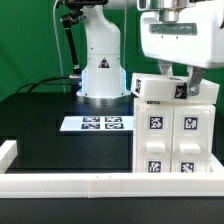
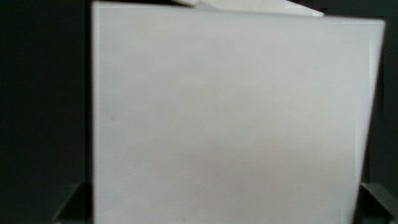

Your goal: Assemble cabinet

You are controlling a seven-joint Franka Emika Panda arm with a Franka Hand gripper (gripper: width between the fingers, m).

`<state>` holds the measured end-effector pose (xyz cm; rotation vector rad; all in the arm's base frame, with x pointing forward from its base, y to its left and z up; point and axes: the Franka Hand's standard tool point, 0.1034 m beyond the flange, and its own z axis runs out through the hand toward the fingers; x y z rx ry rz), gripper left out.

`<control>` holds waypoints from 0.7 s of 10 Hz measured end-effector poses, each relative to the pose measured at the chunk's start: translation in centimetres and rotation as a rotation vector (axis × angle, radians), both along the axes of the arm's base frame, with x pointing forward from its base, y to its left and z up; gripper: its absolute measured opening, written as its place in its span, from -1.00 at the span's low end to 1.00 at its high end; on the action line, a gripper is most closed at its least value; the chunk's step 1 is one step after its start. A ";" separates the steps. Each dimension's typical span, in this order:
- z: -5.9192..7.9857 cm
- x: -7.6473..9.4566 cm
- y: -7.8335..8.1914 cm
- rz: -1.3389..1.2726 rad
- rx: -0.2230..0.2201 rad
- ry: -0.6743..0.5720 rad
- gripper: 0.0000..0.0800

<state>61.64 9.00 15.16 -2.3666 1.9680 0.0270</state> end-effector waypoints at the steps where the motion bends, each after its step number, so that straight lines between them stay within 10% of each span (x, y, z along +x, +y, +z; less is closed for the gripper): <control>1: 0.0 0.1 0.1 -0.065 0.012 -0.003 0.41; 7: 0.1 0.5 0.7 -0.365 0.053 0.007 0.62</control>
Offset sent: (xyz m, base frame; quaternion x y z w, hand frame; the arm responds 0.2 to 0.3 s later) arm 0.0034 -0.0042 -0.0016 -0.0056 0.0023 0.1868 0.9824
